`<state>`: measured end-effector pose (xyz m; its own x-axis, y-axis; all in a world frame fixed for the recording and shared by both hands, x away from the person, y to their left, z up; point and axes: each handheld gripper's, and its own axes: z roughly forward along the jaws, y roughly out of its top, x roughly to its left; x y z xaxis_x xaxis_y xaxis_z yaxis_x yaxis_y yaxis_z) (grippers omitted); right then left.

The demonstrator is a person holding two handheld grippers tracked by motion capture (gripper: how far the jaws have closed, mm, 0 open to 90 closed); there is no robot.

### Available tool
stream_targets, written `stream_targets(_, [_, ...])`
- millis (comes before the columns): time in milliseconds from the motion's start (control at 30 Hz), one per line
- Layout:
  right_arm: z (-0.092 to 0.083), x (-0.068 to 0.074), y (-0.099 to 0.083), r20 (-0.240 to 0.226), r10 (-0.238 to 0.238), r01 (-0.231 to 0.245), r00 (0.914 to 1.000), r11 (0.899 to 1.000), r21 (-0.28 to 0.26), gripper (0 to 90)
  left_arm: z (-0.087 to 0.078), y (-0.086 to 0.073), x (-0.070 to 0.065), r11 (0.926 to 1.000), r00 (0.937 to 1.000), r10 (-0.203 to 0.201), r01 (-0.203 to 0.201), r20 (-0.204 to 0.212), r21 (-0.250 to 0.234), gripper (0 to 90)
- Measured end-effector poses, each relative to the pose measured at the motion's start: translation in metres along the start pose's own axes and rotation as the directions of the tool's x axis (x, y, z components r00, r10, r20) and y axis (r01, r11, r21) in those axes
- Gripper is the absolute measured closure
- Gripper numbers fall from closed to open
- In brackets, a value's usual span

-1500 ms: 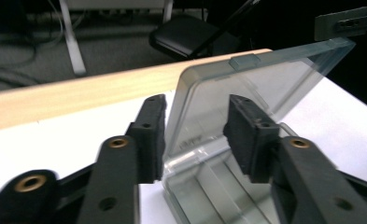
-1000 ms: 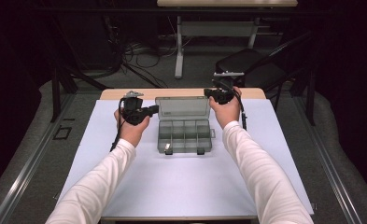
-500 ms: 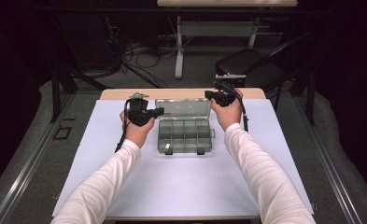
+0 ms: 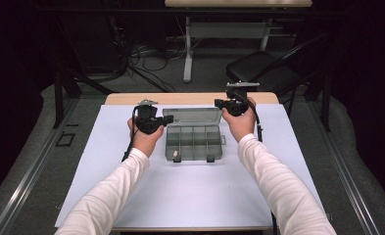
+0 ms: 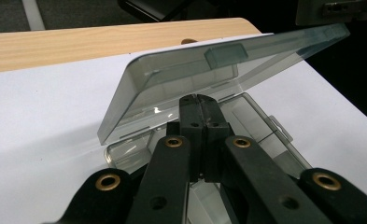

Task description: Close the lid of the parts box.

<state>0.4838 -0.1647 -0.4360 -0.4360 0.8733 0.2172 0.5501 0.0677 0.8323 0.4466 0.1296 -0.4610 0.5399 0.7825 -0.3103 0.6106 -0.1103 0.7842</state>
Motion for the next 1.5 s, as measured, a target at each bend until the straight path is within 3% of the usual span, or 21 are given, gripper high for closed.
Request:
stream_targets(467, [-0.011, 0.003, -0.022, -0.058, -0.011, 0.012, 0.9983, 1.000, 0.021, 90.0, -0.005, -0.019, -0.008, 0.9996, 0.9999, 0.002, -0.002, 0.017, 0.030, 90.0])
stream_targets(733, [-0.017, 0.005, -0.035, -0.091, -0.014, 0.017, 0.9958, 0.999, 0.032, 90.0, -0.006, -0.036, -0.014, 0.9979, 0.9992, 0.024, -0.026, 0.031, 0.059, 90.0])
stream_targets(1267, [-0.021, 0.004, -0.054, -0.113, -0.009, 0.013, 0.9936, 0.999, 0.040, 90.0, -0.006, -0.067, -0.019, 0.9973, 0.9985, 0.037, -0.040, 0.040, 0.062, 90.0])
stream_targets(1500, [-0.020, 0.006, -0.065, -0.122, -0.026, 0.034, 0.9922, 0.997, 0.063, 90.0, -0.006, -0.080, -0.021, 0.9966, 0.9980, 0.043, -0.046, 0.046, 0.068, 90.0])
